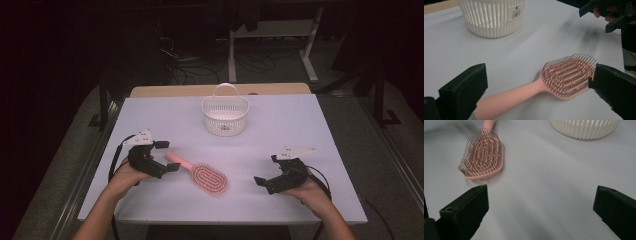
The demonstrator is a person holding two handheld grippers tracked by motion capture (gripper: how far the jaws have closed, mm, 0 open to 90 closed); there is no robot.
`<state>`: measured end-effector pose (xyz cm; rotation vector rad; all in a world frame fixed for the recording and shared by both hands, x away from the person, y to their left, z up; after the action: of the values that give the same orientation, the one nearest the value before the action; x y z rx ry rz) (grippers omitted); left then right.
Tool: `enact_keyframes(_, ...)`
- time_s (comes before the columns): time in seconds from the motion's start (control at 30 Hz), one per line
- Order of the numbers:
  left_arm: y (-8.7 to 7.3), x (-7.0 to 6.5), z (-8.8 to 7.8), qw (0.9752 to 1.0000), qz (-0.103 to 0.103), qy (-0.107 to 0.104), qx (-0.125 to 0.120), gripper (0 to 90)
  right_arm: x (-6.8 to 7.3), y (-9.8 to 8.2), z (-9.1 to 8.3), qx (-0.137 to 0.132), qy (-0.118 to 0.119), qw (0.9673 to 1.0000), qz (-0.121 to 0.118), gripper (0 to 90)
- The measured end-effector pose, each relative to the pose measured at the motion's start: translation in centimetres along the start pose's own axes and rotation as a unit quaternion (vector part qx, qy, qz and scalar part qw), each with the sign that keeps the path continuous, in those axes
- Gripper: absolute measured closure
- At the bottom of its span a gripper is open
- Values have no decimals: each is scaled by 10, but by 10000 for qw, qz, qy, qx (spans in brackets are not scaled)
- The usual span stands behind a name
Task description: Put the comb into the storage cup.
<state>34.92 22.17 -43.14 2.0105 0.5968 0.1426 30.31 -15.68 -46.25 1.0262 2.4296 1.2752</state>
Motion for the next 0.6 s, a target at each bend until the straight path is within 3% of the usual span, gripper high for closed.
enact_keyframes(0.6, 7, 3, 6, 10000, 38, -9, 28, 12, 1, 1, 0, -20, 7, 10000, -18, 0)
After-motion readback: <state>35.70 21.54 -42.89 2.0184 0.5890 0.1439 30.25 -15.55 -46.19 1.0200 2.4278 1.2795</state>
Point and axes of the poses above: each handheld gripper's, and its own axes: z roughly forward along the jaws, y roughly out of its top, x roughly to its left, the point moved 4 cm from there along z, roughly forward along the jaws, and after that the axes turned 1 degree about x, right-handed, at the moved point
